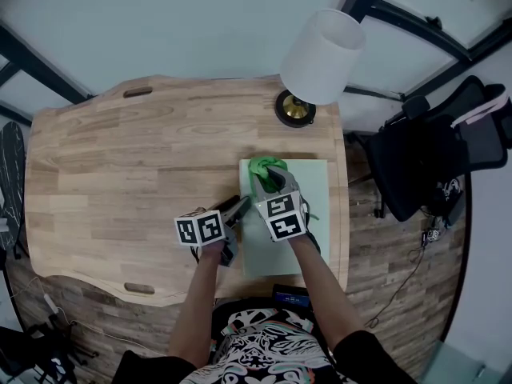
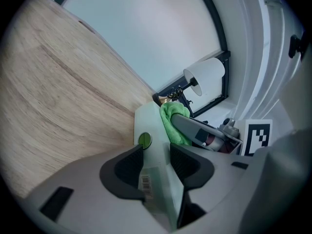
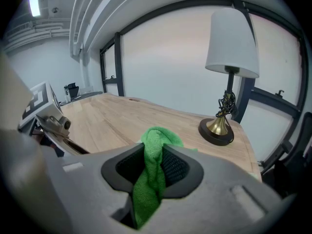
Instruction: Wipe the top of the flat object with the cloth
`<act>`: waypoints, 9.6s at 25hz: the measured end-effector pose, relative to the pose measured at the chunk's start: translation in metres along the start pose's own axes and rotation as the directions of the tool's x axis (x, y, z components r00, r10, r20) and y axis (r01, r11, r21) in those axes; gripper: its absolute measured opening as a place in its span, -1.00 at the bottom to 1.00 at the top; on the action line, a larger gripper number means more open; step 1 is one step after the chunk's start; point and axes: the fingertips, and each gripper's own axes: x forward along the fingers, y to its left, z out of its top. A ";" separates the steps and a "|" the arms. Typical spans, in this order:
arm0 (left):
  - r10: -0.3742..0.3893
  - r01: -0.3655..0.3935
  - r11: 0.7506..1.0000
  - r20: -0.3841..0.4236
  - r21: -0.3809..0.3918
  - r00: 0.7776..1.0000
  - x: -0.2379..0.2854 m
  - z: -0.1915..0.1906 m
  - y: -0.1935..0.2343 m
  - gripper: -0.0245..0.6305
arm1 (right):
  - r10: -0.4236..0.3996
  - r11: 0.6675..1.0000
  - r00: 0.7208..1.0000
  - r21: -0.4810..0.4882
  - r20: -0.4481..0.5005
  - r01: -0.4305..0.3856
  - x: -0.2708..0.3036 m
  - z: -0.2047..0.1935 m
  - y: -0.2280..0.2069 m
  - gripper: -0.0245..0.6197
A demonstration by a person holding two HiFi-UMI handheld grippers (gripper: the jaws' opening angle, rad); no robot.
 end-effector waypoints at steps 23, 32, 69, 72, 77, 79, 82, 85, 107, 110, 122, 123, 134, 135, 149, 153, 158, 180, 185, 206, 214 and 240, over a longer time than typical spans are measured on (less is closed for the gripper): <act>-0.001 0.001 1.000 0.033 0.012 0.999 0.000 0.001 0.002 -0.40 | 0.002 0.999 1.000 -0.045 -0.002 -0.002 -0.013 -0.012 0.018 -0.63; -0.039 0.040 0.998 0.030 -0.037 0.999 0.003 -0.005 0.002 -0.39 | -0.007 0.999 1.000 -0.051 0.007 0.008 -0.019 -0.017 0.023 -0.63; -0.055 0.057 0.998 0.056 -0.033 0.997 0.003 -0.004 0.008 -0.39 | 0.034 0.999 0.999 0.036 -0.004 -0.033 -0.049 -0.047 0.054 -0.63; -0.059 0.061 0.998 0.056 -0.033 0.997 0.004 -0.002 0.008 -0.39 | 0.048 0.998 0.999 0.043 -0.001 -0.047 -0.052 -0.049 0.057 -0.63; -0.058 0.060 0.998 0.057 -0.032 0.997 0.004 -0.002 0.008 -0.39 | 0.080 0.996 0.997 0.040 -0.003 -0.080 -0.062 -0.058 0.067 -0.63; -0.057 0.059 0.998 0.059 -0.030 0.997 0.004 -0.002 0.008 -0.39 | 0.085 0.996 0.996 0.042 -0.004 -0.085 -0.065 -0.060 0.070 -0.63; -0.056 0.057 0.998 0.060 -0.026 0.997 0.004 -0.002 0.008 -0.39 | 0.092 0.995 0.996 0.050 -0.010 -0.091 -0.070 -0.063 0.075 -0.63; -0.061 0.063 0.998 0.063 -0.027 0.996 0.005 -0.001 0.007 -0.39 | 0.099 0.994 0.995 0.052 -0.016 -0.098 -0.075 -0.066 0.077 -0.63; -0.071 0.073 0.997 0.063 -0.031 0.996 0.005 0.000 0.010 -0.39 | 0.241 0.969 0.970 -0.054 -0.020 -0.241 -0.098 -0.088 0.124 -0.63; -0.071 0.073 0.997 0.064 -0.030 0.995 0.005 0.000 0.011 -0.39 | 0.267 0.961 0.963 -0.063 -0.031 -0.268 -0.102 -0.092 0.131 -0.63; -0.074 0.077 0.996 0.074 -0.040 0.995 0.005 0.002 0.011 -0.39 | 0.381 0.921 0.922 -0.059 -0.065 -0.385 -0.119 -0.103 0.153 -0.63; -0.073 0.076 0.996 0.074 -0.040 0.995 0.005 0.002 0.011 -0.39 | 0.389 0.918 0.919 -0.055 -0.069 -0.392 -0.119 -0.103 0.154 -0.63; -0.071 0.073 0.997 0.054 -0.034 0.996 0.002 -0.002 0.014 -0.39 | 0.415 0.908 0.902 0.001 -0.114 -0.418 -0.117 -0.111 0.151 -0.63; -0.071 0.073 0.997 0.053 -0.033 0.996 0.002 -0.002 0.014 -0.39 | 0.423 0.905 0.898 0.012 -0.118 -0.425 -0.117 -0.110 0.151 -0.63; -0.079 0.080 0.996 0.045 -0.028 0.996 0.002 -0.002 0.012 -0.39 | 0.425 0.905 0.896 0.053 -0.128 -0.422 -0.122 -0.112 0.129 -0.63; -0.078 0.079 0.996 0.045 -0.029 0.996 0.001 -0.002 0.013 -0.39 | 0.395 0.918 0.912 0.074 -0.115 -0.389 -0.125 -0.115 0.115 -0.63; -0.077 0.079 0.997 0.046 -0.027 0.996 0.001 -0.002 0.012 -0.39 | 0.348 0.935 0.933 0.102 -0.095 -0.339 -0.130 -0.119 0.094 -0.63; -0.086 0.088 0.996 0.043 -0.031 0.995 0.000 -0.002 0.012 -0.39 | 0.239 0.959 0.969 0.175 -0.071 -0.223 -0.146 -0.132 0.047 -0.63; -0.088 0.089 0.995 0.043 -0.033 0.995 0.001 -0.002 0.011 -0.39 | 0.218 0.962 0.973 0.186 -0.077 -0.201 -0.154 -0.138 0.039 -0.63; -0.086 0.086 0.996 0.012 -0.014 0.996 -0.002 -0.006 0.012 -0.39 | 0.210 0.947 0.972 0.267 -0.101 -0.177 -0.163 -0.146 0.013 -0.63; -0.084 0.084 0.996 0.003 0.002 0.996 -0.003 -0.006 0.011 -0.39 | 0.197 0.948 0.974 0.275 -0.108 -0.161 -0.151 -0.137 -0.001 -0.63; -0.063 0.063 0.998 -0.013 0.026 0.998 -0.004 -0.009 0.006 -0.39 | 0.145 0.945 0.985 0.309 -0.098 -0.108 -0.114 -0.106 -0.043 -0.63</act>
